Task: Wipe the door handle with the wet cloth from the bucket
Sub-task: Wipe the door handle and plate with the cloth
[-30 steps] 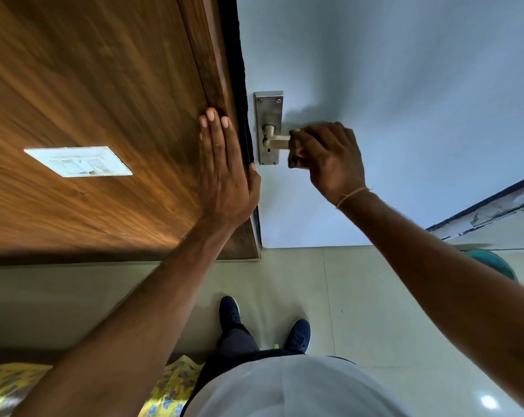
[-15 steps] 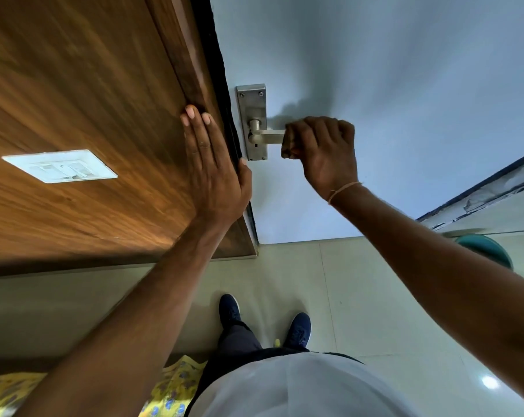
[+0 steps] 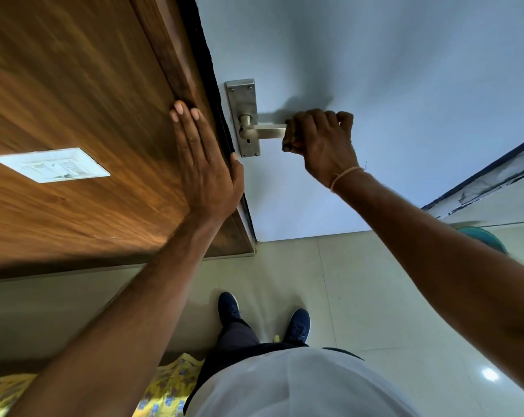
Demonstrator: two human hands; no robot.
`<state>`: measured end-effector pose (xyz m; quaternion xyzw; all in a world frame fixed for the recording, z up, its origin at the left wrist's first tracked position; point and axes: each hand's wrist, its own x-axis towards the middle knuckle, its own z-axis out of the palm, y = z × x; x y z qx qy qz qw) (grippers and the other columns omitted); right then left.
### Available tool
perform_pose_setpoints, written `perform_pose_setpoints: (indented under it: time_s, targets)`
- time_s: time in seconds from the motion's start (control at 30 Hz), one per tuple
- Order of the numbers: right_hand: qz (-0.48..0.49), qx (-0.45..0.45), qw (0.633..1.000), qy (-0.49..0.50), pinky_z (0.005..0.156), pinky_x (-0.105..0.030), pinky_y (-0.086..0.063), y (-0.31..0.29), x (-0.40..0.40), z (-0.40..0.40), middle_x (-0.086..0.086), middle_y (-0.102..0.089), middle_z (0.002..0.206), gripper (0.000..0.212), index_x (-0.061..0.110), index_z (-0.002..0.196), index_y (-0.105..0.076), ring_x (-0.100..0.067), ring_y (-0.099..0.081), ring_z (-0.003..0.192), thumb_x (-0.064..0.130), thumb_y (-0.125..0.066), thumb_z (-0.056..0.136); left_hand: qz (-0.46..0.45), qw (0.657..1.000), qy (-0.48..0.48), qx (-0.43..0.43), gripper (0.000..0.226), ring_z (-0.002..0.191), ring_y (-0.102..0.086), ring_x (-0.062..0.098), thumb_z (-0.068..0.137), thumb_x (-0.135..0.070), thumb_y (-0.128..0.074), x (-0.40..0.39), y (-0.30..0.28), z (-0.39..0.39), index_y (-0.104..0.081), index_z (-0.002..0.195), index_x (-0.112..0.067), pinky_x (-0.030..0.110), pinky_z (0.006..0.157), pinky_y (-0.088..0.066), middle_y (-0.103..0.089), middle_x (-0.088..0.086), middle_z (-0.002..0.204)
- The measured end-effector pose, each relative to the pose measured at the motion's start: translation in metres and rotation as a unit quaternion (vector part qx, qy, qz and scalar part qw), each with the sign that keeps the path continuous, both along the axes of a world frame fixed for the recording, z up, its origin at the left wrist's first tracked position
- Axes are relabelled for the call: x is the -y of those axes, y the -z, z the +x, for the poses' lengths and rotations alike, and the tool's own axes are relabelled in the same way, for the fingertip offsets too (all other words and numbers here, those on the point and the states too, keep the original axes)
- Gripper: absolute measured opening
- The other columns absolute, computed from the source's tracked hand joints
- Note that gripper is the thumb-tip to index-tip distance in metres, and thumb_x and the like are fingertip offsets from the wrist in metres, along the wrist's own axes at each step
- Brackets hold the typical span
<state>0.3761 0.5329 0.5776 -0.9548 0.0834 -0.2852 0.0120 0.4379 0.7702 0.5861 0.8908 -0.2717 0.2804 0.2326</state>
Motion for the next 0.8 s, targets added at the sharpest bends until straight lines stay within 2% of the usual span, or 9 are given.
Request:
perform_pose_setpoints:
  time_s: [0.13,0.2,0.3,0.37,0.4,0.47,0.53,0.67,0.8]
  targets:
    - [0.233,-0.044,0.971,0.011,0.094,-0.032,-0.031,-0.002,-0.005,-0.002,0.005,-0.069,0.118,0.042,0.020,0.126,-0.063,-0.020,-0.063,0.111,0.042,-0.071,0.091,0.001,1.000,0.000,-0.002,0.086,0.162,-0.017,0.056,0.102,-0.024,-0.061,-0.001,-0.001,-0.002,-0.016,0.162,0.018,0.061,0.134,-0.022,-0.017,0.043,0.171]
    - [0.385,-0.004,0.922,0.035,0.103,-0.035,-0.045,-0.002,-0.015,-0.009,0.004,-0.072,0.115,0.033,0.017,0.125,-0.067,-0.018,-0.066,0.112,0.022,-0.064,0.093,0.001,1.000,0.003,-0.003,0.086,0.163,-0.017,0.056,0.102,-0.024,-0.062,-0.002,-0.001,-0.002,-0.016,0.162,0.017,0.061,0.134,-0.022,-0.016,0.042,0.171]
    - [0.581,0.077,0.803,0.108,0.088,-0.038,-0.063,0.010,-0.029,-0.016,-0.001,-0.077,0.108,0.028,0.012,0.122,-0.072,-0.020,-0.073,0.102,0.012,-0.067,0.095,0.006,1.000,0.003,-0.004,0.086,0.163,-0.017,0.055,0.102,-0.026,-0.061,-0.004,-0.001,-0.002,-0.017,0.163,0.016,0.060,0.134,-0.022,-0.016,0.041,0.171]
    - [0.726,0.110,0.667,0.128,0.062,-0.039,-0.064,0.022,-0.035,-0.018,-0.009,-0.076,0.108,0.027,0.007,0.125,-0.070,-0.033,-0.075,0.100,0.016,-0.067,0.100,0.010,1.000,0.003,-0.003,0.085,0.164,-0.017,0.054,0.103,-0.028,-0.059,-0.005,-0.001,-0.002,-0.017,0.163,0.016,0.059,0.135,-0.022,-0.016,0.040,0.172]
    - [0.809,0.125,0.563,0.116,0.058,-0.039,-0.063,0.028,-0.037,-0.019,-0.015,-0.075,0.115,0.030,0.004,0.131,-0.067,-0.039,-0.074,0.106,0.016,-0.063,0.104,0.012,1.000,0.004,-0.003,0.085,0.164,-0.016,0.053,0.104,-0.028,-0.059,-0.006,-0.002,-0.002,-0.017,0.163,0.015,0.059,0.135,-0.022,-0.016,0.040,0.172]
    - [0.932,0.155,0.323,0.064,0.079,-0.053,-0.064,0.033,-0.043,-0.026,-0.021,-0.067,0.136,0.036,0.005,0.141,-0.060,-0.047,-0.065,0.126,0.015,-0.054,0.107,0.016,1.000,0.005,-0.001,0.085,0.164,-0.016,0.053,0.104,-0.028,-0.060,-0.007,-0.002,-0.003,-0.016,0.164,0.014,0.059,0.135,-0.022,-0.016,0.040,0.172]
    - [0.972,0.175,0.153,0.031,0.102,-0.062,-0.054,0.036,-0.051,-0.035,-0.020,-0.062,0.144,0.038,0.005,0.134,-0.064,-0.049,-0.059,0.132,0.015,-0.048,0.101,0.016,1.000,0.005,0.000,0.085,0.164,-0.016,0.052,0.104,-0.028,-0.060,-0.008,-0.003,-0.003,-0.016,0.164,0.014,0.058,0.135,-0.022,-0.016,0.039,0.173]
    - [0.986,0.152,0.065,0.002,0.113,-0.049,-0.047,0.038,-0.064,-0.034,-0.016,-0.058,0.151,0.047,0.013,0.130,-0.067,-0.040,-0.054,0.141,0.024,-0.046,0.089,0.019,1.000,0.000,0.000,0.086,0.164,-0.017,0.052,0.104,-0.030,-0.060,-0.008,-0.006,-0.003,-0.016,0.164,0.014,0.057,0.136,-0.021,-0.017,0.039,0.172]
    - [0.990,0.123,0.072,-0.022,0.101,-0.054,-0.055,0.031,-0.075,-0.018,-0.023,-0.070,0.128,0.048,0.009,0.133,-0.059,-0.045,-0.070,0.112,0.043,-0.036,0.108,0.023,1.000,0.005,-0.003,0.085,0.164,-0.017,0.052,0.105,-0.032,-0.058,-0.010,-0.006,-0.005,-0.016,0.164,0.014,0.056,0.136,-0.020,-0.017,0.039,0.173]
